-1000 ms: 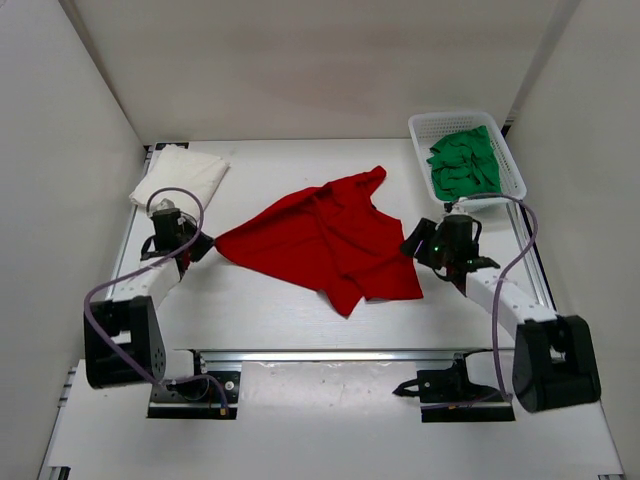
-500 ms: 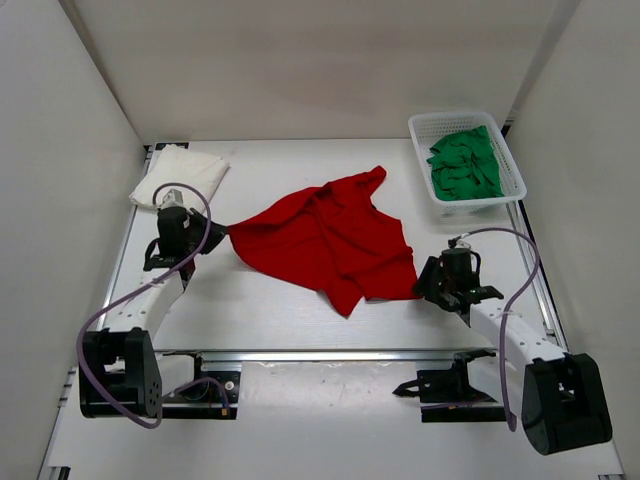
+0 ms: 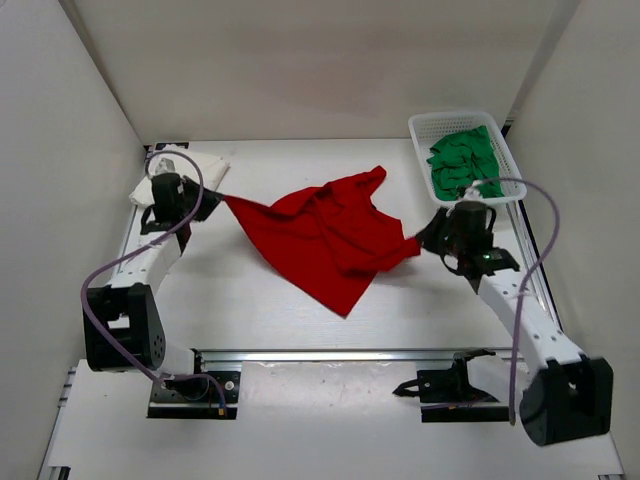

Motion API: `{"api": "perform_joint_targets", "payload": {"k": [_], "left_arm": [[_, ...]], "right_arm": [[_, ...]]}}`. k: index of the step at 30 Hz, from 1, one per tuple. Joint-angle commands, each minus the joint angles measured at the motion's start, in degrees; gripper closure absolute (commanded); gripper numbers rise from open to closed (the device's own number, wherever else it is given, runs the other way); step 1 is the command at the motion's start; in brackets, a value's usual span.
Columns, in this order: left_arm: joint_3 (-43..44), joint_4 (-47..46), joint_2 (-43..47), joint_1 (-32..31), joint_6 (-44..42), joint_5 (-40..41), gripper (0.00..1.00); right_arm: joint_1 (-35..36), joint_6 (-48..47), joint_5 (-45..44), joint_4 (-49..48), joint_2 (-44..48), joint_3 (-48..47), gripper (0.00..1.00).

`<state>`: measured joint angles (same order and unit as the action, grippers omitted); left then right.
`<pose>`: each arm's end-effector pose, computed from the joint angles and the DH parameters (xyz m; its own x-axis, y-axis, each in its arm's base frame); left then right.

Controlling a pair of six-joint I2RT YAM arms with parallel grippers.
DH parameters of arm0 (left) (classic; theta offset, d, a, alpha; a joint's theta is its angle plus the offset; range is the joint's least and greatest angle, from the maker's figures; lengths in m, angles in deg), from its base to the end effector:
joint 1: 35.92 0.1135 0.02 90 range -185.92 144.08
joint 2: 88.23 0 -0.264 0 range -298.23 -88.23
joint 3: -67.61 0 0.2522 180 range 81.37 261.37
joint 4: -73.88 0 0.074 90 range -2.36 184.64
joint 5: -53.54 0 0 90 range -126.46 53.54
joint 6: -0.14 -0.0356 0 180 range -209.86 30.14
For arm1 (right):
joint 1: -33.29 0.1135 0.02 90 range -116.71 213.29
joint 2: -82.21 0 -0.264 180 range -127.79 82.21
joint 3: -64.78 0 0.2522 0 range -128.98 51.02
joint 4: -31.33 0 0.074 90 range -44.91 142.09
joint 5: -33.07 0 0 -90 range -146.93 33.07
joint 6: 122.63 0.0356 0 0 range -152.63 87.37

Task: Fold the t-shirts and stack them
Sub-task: Flatten out the tshirt

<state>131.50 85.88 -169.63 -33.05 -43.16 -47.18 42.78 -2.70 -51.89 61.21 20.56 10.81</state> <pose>0.3158 0.0092 0.2450 -0.4193 -0.7370 -0.5302 -0.2809 0.6606 -0.6962 0.2277 0.0412 0.2454 -0.6373 0.3974 -0.6603 0.0981 0.8917 0.4419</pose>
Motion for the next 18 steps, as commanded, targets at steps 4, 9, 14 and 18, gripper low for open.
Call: {"api": "perform_joint_targets", "payload": {"k": [4, 9, 14, 18], "left_arm": [[14.63, 4.83, -1.99, 1.96, -4.15, 1.04, 1.00], [12.55, 3.96, -2.88, 2.84, -3.37, -0.88, 1.00], [11.91, 4.57, -3.75, 2.40, -4.86, 1.05, 1.00], [16.74, 6.93, -7.09, 0.39, -6.52, 4.20, 1.00]], "right_arm": [[2.46, -5.05, -4.78, 8.56, 12.95, -14.63, 1.00], [-4.46, -6.38, -2.50, 8.93, 14.72, -12.80, 1.00], [-6.43, -5.23, 3.24, 5.85, 12.78, -10.24, 1.00], [0.16, -5.85, -4.94, 7.34, 13.57, -9.98, 1.00]]}}
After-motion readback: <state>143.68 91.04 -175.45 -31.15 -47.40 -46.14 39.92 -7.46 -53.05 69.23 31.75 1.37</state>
